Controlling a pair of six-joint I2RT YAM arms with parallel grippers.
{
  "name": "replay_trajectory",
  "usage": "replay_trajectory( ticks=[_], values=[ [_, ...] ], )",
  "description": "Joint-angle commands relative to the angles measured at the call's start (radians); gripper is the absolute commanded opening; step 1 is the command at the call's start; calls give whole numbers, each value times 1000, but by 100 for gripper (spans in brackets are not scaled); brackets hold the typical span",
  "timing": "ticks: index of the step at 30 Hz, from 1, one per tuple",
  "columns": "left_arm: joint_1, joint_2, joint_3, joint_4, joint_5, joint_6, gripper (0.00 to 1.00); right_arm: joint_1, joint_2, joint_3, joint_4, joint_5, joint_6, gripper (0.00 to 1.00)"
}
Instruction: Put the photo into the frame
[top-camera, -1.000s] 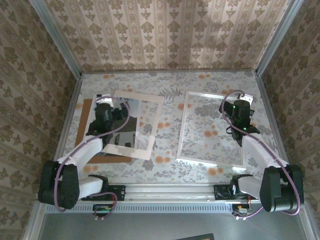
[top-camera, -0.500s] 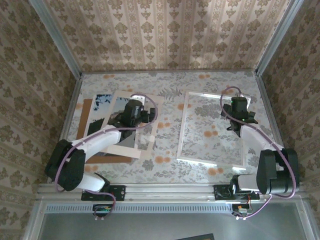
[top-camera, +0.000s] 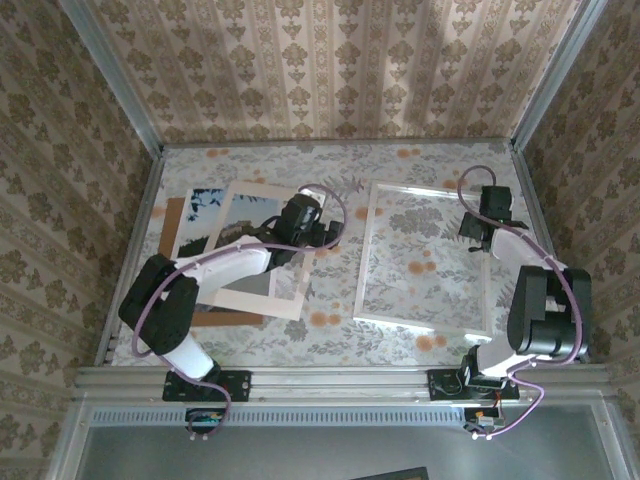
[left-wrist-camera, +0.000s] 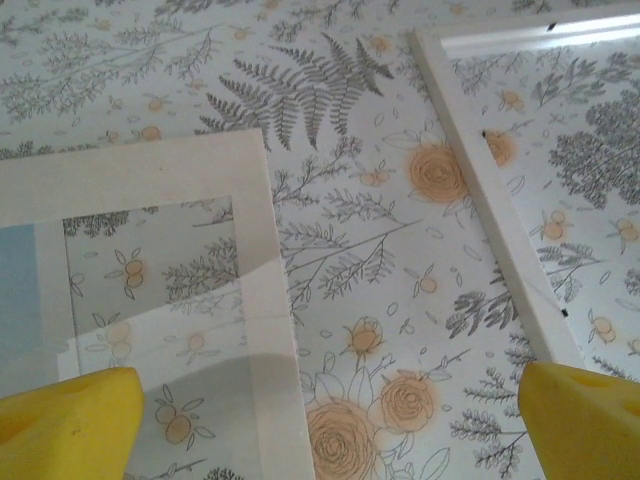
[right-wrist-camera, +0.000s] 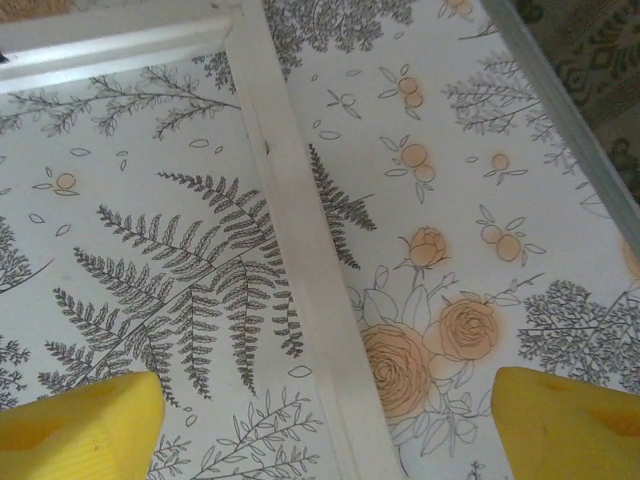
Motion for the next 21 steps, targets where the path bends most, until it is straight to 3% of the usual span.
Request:
replay_trajectory(
  ticks=[1, 5, 9, 15, 21],
  values=[
    [-4, -1, 14, -40, -1, 12, 98, -5, 58, 56, -104, -31, -31, 85],
    [-3, -8, -8, -38, 3, 3, 98, -34, 110, 79, -133, -25, -32, 82],
    [9, -8, -26, -33, 34, -18, 98, -88, 168, 128, -172, -108, -23, 76],
    [0, -1, -98, 39, 230, -63, 96, -99, 250, 210, -253, -149, -37, 61],
    [11, -22, -119, 6, 208, -67, 95, -108, 301, 262, -290, -187, -62, 46]
  ],
)
